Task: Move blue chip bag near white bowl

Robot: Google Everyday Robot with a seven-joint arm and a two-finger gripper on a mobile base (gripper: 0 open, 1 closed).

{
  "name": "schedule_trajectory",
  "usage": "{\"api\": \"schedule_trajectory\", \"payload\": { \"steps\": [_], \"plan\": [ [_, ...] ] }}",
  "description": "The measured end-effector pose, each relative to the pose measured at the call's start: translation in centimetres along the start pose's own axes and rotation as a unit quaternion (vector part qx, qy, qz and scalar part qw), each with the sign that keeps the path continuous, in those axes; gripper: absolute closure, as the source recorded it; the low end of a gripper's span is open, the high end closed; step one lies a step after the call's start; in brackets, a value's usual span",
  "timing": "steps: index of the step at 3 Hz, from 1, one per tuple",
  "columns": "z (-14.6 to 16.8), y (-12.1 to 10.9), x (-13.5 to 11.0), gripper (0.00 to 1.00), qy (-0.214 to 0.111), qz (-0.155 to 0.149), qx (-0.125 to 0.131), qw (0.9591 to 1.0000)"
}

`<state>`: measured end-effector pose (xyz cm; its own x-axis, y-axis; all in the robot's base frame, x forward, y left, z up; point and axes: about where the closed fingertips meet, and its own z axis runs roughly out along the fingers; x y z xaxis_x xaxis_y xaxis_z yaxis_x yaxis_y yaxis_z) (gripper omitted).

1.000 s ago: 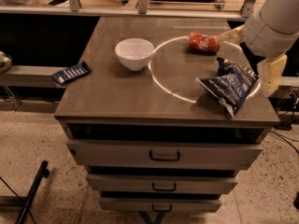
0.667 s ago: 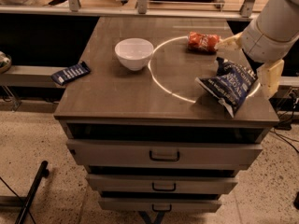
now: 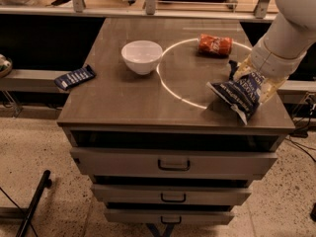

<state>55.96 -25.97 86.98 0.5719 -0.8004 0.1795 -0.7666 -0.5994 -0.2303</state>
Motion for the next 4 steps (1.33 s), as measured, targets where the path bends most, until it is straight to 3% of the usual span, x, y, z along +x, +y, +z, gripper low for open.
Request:
{"api": "schedule_trajectory", "payload": {
  "steps": [1,2,3,4],
  "plan": [
    [0.2,0.1,-0.1,0.69,0.002,-0.004,-0.002,1.0000],
    [-2.1,-1.4,-0.7,0.92,0.023,-0.020,0.020,0.9993],
    [-6.0,-4.2,-1.7,1.00,0.041,-0.047,0.059,0.9963],
    [-7.5,-7.4,-3.6,1.00,0.032,-0.067,0.087,0.9934]
  ]
}}
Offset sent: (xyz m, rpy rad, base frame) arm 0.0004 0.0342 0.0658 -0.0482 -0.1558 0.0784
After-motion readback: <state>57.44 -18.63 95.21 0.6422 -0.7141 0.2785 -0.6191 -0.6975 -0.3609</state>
